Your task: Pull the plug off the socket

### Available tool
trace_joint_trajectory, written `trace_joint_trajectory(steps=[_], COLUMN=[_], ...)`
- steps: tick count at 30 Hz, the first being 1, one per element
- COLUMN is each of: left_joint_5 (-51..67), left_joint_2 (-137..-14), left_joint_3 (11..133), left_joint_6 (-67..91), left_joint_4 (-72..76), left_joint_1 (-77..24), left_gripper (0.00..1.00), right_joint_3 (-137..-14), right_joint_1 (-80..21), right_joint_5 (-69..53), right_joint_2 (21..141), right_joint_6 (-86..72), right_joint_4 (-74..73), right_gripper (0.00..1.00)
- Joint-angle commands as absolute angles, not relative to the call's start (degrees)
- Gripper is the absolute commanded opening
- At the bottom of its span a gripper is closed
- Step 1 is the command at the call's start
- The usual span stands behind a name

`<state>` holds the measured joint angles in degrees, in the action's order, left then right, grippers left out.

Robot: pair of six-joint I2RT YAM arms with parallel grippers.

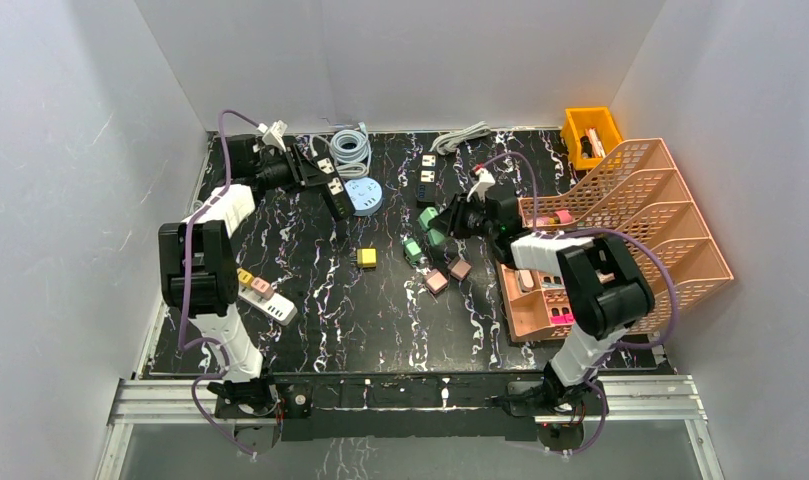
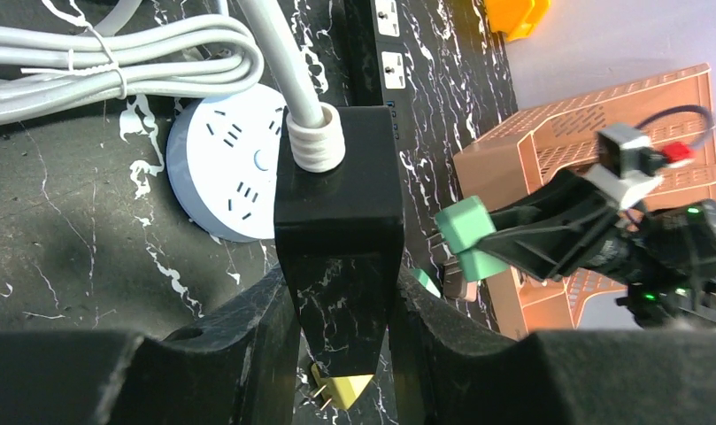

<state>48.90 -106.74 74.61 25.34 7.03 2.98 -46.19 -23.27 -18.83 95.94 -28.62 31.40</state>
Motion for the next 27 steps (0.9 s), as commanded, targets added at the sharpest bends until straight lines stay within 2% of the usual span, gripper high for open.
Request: trace_joint_trajectory(steps=[1,7,15,16,17,19,22,24,27], left_joint_5=[49.9,50.6,49.4,48.8,48.1,45.6,40.8,38.7,35.8], left_joint_2=[-100.7,-100.7,-100.9,-101.0,-100.9,-101.1,-102.5,-103.4,-103.6], left_joint_3=[73.9,73.6,73.9,74.0,74.1,74.5,76.2,77.5,78.2], left_joint_6=[25.4,26.0,25.4,25.3,25.3,25.4,24.3,23.8,24.0], left_joint_4=[8.0,8.9,7.6,7.2,6.8,5.7,1.5,-1.5,-3.7], left_joint_1=[3.7,3.7,3.8,3.9,4.0,4.1,4.4,4.6,4.8], left_gripper=[0.00,0.00,0.00,0.00,0.00,0.00,0.00,0.00,0.00], right_joint_3=[-45.0,-46.8,-48.1,-48.2,-48.2,-47.9,-48.2,-49.0,-50.4], right_joint_1=[-23.3,-23.6,-25.1,-25.2,-25.4,-25.6,-25.7,-25.7,-25.7], right_joint_5=[-21.7,-24.8,-25.4,-25.5,-25.2,-23.7,-21.6,-20.5,-17.7], right_joint_2=[100.3,107.0,109.9,110.1,110.1,109.7,108.6,107.3,104.6], right_joint_6=[-32.8,-37.5,-40.2,-40.5,-40.7,-40.3,-38.4,-36.7,-34.0], right_joint_4=[41.4,45.7,45.9,45.7,45.3,44.1,41.6,39.4,36.6], right_gripper=[0.00,0.00,0.00,0.04,0.18,0.40,0.62,0.69,0.73])
